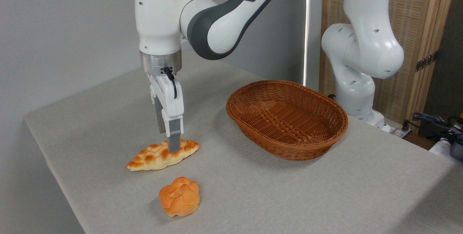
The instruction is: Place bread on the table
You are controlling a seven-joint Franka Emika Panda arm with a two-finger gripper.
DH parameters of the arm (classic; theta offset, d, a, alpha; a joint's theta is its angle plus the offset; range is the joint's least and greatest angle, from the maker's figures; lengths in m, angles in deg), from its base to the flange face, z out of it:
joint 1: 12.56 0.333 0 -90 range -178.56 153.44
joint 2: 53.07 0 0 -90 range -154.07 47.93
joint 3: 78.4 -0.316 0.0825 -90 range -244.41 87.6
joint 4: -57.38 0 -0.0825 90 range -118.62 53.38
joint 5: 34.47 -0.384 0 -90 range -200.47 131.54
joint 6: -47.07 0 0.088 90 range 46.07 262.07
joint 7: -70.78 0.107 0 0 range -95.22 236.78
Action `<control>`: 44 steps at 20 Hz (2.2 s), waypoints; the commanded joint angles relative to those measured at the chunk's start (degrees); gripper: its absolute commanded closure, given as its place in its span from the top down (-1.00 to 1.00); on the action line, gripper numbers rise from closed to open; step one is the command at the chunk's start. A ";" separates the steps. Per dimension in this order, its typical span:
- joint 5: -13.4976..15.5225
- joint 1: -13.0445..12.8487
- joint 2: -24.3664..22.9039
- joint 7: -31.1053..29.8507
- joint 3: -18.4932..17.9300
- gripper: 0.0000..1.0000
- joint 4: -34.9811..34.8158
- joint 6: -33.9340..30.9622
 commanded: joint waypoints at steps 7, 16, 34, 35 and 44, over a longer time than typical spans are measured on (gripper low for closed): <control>0.10 1.51 -1.54 -1.60 -5.55 1.00 18.69 -26.10; 0.18 3.79 -1.02 -2.74 -10.49 1.00 29.51 -37.02; -0.78 10.30 -1.02 -1.77 -4.78 1.00 29.51 -38.87; -0.78 10.39 -1.02 -1.86 -4.25 1.00 29.51 -38.87; -0.78 11.61 -1.02 -1.95 -3.11 1.00 29.51 -38.87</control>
